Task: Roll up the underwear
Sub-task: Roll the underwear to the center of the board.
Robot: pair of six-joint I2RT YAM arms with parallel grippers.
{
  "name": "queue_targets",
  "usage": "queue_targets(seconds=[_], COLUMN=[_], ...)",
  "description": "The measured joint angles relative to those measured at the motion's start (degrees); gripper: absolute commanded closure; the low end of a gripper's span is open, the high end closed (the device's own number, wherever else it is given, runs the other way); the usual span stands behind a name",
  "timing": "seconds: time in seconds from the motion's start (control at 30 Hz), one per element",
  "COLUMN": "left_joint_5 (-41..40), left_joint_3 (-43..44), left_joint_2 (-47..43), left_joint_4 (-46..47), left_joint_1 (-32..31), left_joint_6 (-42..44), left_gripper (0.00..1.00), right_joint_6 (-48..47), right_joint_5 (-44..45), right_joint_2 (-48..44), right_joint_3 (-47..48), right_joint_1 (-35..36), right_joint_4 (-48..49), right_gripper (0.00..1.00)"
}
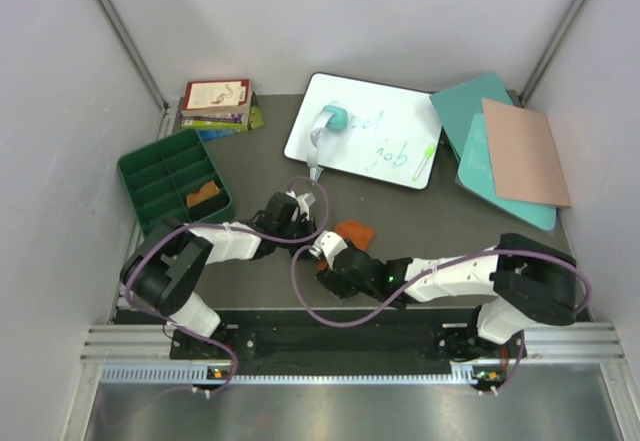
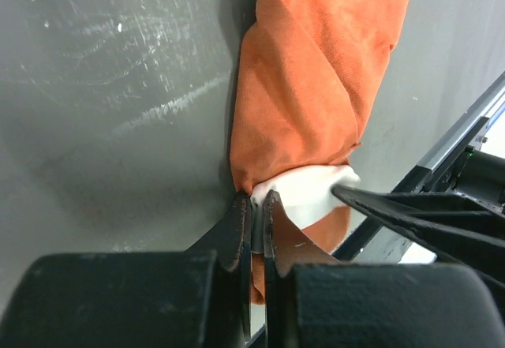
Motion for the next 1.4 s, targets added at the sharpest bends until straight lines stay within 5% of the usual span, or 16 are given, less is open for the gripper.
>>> queue_targets(seconds=[0.27,0.4,0.53,0.63,1.03,1.4], left_joint_5=[0.5,0.63,0.85,-0.85,-7.98,-1.53], left_joint_3=[0.02,-0.37,-2.62,-4.81,-11.93,-19.39], left_joint_2=[-0.02,-0.39,-4.24,-9.25,-32.09,-28.46], left_joint_4=[-0.35,-0.28,-0.42,-2.99,-5.27,10.62], left_joint_1=[0.17,0.31,0.61,0.9,1.25,1.14], left_joint_6=[-0.04,-0.35,-1.9,-2.54,-2.43,-1.68], left_gripper=[0.99,0.56,0.38,0.34,0.33,0.34], right_joint_6=[-2.1,-1.86,-1.4,0.2,10.67,13.79], right_joint_5=[4.26,4.22,1.53,-5.44,-43.25,-61.44], right_joint_2=[3.78,4.04,3.98,3.89,5.57,15.65], right_joint_3=[1.11,1.55,2.21,3.06,4.46,10.43], right_joint_1=[-0.04,-0.07,-0.61,-2.78,-18.78,-28.0], right_joint_4=[0.68,0.61,-0.13,-0.63,-3.45,-7.61], right_gripper=[0.81,1.0,1.0,1.0,1.0,1.0])
